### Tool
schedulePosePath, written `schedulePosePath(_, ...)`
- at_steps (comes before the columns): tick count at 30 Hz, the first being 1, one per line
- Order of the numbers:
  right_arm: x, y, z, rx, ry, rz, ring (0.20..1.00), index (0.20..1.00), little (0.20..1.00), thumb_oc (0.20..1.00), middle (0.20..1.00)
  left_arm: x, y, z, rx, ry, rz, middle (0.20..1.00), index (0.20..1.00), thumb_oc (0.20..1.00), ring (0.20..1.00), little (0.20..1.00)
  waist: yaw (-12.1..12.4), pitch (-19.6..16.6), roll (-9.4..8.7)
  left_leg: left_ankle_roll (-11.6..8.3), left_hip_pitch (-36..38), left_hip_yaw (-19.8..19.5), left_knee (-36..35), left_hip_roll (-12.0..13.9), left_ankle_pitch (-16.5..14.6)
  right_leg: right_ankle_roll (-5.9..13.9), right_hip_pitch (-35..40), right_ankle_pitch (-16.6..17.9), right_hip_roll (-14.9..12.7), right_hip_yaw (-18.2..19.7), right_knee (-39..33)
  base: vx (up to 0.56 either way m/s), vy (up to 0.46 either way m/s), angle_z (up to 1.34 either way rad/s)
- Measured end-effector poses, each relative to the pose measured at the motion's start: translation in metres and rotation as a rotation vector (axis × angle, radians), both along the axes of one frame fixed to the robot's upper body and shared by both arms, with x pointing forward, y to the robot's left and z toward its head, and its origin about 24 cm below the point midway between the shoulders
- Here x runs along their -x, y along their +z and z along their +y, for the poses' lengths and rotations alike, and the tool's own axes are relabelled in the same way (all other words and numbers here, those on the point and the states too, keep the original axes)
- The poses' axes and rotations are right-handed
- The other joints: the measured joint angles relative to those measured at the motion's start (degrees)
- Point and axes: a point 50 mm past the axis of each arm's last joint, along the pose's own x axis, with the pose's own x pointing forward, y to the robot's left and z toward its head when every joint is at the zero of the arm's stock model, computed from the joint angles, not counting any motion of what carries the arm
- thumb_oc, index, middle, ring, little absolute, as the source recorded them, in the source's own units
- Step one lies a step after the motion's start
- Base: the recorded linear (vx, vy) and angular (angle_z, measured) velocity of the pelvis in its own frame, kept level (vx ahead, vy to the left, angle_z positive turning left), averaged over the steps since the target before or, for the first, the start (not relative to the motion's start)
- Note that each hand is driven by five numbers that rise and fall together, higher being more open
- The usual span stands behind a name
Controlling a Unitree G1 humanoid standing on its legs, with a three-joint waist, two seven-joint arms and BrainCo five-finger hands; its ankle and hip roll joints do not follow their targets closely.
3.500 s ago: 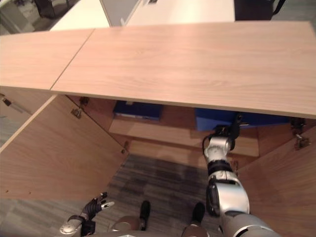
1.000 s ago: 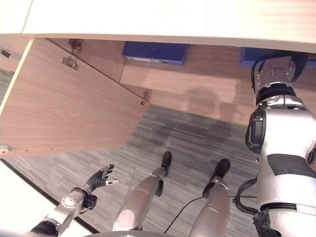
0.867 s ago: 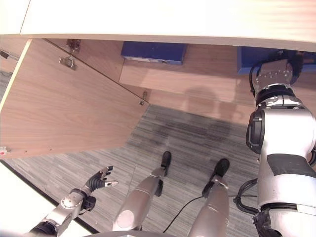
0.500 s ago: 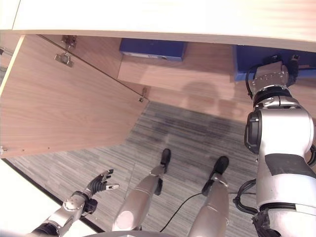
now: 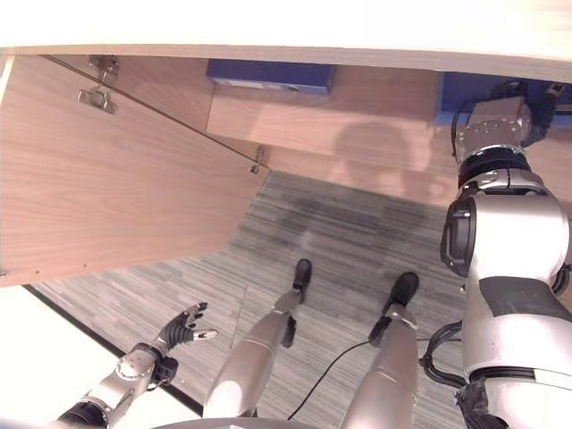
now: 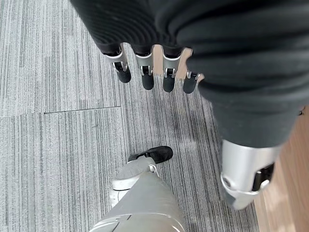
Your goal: Put the empty folder in the office cabinet
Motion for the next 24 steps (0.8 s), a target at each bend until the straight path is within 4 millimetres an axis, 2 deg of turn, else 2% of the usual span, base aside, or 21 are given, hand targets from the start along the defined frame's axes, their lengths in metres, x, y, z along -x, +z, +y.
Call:
schedulePosePath(3, 0.004, 0.009, -0.007, 0.01, -0.011, -0.021, 0.2, 0.2, 0.2, 0.2, 0.2, -0.001, 0.001, 0.0, 0.003, -0.006, -0.004, 1.0, 1.0, 1.0, 1.0, 1.0, 1.0, 0.0, 0.01, -0.01, -0.1, -0.2, 0.0, 0.0, 0.0, -0.22, -0.2, -0.6, -0.1, -0.1, 0.9, -0.01, -0.018, 0.07)
schedulePosePath(6, 0.005, 0.015, -0.007, 0.014, -0.005, -0.031, 0.2, 0.2, 0.2, 0.2, 0.2, -0.003, 0.002, 0.0, 0.004, -0.009, -0.012, 1.0, 1.0, 1.0, 1.0, 1.0, 0.7, 0.1, -0.11, -0.11, -2.1, -1.1, 2.6, -0.7, -0.6, -0.05, -1.7, -2.3, -0.8, 0.7, 3.7, -0.01, -0.048, 0.23)
schedulePosePath(9, 0.009, 0.021, -0.014, 0.033, -0.02, -0.041, 0.2, 0.2, 0.2, 0.2, 0.2, -0.009, 0.006, -0.002, 0.007, -0.02, -0.034, 1.0, 1.0, 1.0, 1.0, 1.0, 1.2, 1.1, -0.56, -0.18, -6.3, -2.0, 8.5, -1.2, -2.7, -0.55, -4.4, -4.1, -1.2, 1.5, 8.0, 0.02, -0.056, 0.23)
schedulePosePath(11, 0.012, 0.024, -0.018, 0.071, -0.019, -0.025, 0.2, 0.2, 0.2, 0.2, 0.2, -0.009, 0.007, -0.004, 0.022, -0.023, -0.034, 1.0, 1.0, 1.0, 1.0, 1.0, 1.0, 2.1, -1.58, -0.65, -10.4, -1.9, 16.1, -1.7, -6.0, -0.85, -7.5, -6.2, -1.5, 2.8, 13.0, 0.03, -0.07, 0.08)
schedulePosePath(15, 0.012, 0.025, -0.019, 0.143, -0.003, 0.048, 0.2, 0.2, 0.2, 0.2, 0.2, -0.009, 0.007, -0.008, 0.024, -0.041, -0.027, 1.0, 1.0, 1.0, 1.0, 1.0, 0.5, 2.8, -2.52, -0.68, -14.9, -2.0, 25.1, -1.6, -9.9, -1.33, -10.6, -8.1, -1.3, 3.8, 18.1, 0.04, -0.046, -0.06)
schedulePosePath(18, 0.011, 0.023, -0.018, 0.175, 0.01, 0.087, 0.2, 0.2, 0.2, 0.2, 0.2, -0.009, 0.006, -0.007, 0.037, -0.026, -0.021, 1.0, 1.0, 1.0, 1.0, 1.0, 0.3, 3.2, -3.06, -0.37, -15.2, -2.1, 26.9, -1.4, -10.8, -1.18, -10.6, -8.6, -0.9, 4.2, 19.0, 0.02, -0.012, -0.07)
schedulePosePath(24, 0.009, 0.024, -0.017, 0.215, 0.031, 0.087, 0.2, 0.2, 0.2, 0.2, 0.2, -0.008, 0.005, -0.006, 0.037, -0.013, -0.013, 1.0, 1.0, 1.0, 1.0, 1.0, -0.7, 3.3, -3.2, -0.47, -16.5, -2.3, 27.3, -1.4, -10.8, -0.73, -11.4, -8.3, -0.4, 4.6, 18.8, 0.0, 0.0, 0.0)
